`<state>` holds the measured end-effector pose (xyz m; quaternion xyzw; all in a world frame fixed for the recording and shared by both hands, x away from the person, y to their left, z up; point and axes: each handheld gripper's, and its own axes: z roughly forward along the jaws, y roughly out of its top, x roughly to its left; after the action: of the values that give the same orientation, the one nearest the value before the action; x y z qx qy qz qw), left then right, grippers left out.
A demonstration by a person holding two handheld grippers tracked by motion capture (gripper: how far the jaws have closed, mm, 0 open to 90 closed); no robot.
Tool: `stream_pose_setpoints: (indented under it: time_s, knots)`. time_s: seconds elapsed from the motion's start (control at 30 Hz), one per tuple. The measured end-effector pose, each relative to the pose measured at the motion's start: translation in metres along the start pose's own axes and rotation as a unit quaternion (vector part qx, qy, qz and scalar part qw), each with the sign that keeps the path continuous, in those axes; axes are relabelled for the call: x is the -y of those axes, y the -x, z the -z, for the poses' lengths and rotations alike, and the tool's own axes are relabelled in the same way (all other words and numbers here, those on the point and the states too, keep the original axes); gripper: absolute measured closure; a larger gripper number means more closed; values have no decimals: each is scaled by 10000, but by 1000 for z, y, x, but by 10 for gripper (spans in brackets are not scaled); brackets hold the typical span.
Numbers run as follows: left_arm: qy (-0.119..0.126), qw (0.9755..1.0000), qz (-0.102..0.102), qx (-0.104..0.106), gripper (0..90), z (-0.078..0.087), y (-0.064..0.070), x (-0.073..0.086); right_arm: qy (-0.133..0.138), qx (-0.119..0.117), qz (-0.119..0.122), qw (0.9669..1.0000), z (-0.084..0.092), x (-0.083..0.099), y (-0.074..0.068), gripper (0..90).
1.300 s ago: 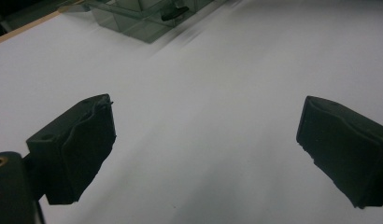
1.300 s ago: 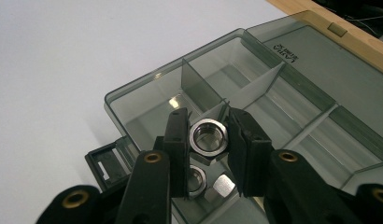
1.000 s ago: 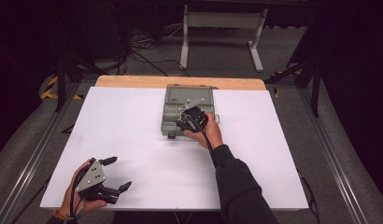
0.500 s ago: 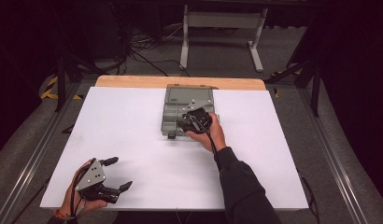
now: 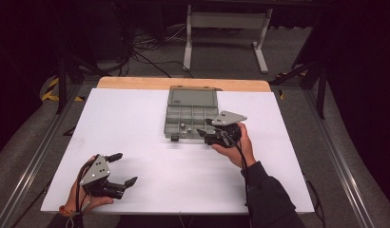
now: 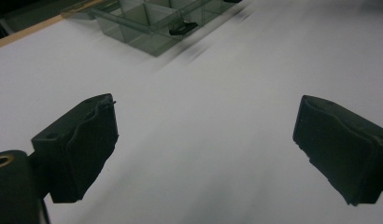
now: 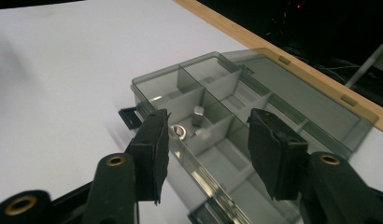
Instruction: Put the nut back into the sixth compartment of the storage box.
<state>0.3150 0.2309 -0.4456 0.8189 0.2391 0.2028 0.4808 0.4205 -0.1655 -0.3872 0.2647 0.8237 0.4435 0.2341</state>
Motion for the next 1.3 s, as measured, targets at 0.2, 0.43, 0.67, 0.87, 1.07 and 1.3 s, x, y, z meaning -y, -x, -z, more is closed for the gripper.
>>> stream_pose_setpoints:
  time_s: [0.2, 0.43, 0.67, 0.87, 1.07, 1.3]
  knots:
    - [7, 10000, -67, -51, 73, -9, -10, -12, 143, 74, 26, 9999, 22, 16, 6, 430]
    - [164, 9996, -99, -216, 70, -18, -29, -33, 323, 219, 122, 9992, 49, 33, 11, 314]
    - [190, 9994, -64, -267, 60, -30, -40, -42, 320, 386, 39, 9987, 57, 40, 14, 171]
    - [241, 9992, -29, -303, 59, -36, -48, -43, 370, 419, -186, 9983, 59, 44, 22, 77]
    - [321, 9987, 94, -386, 67, -41, -59, -43, 376, 493, -205, 9979, 57, 45, 28, 86]
    - [395, 9985, 112, -363, 58, -46, -69, -48, 479, 588, -453, 9961, 54, 45, 40, 108]
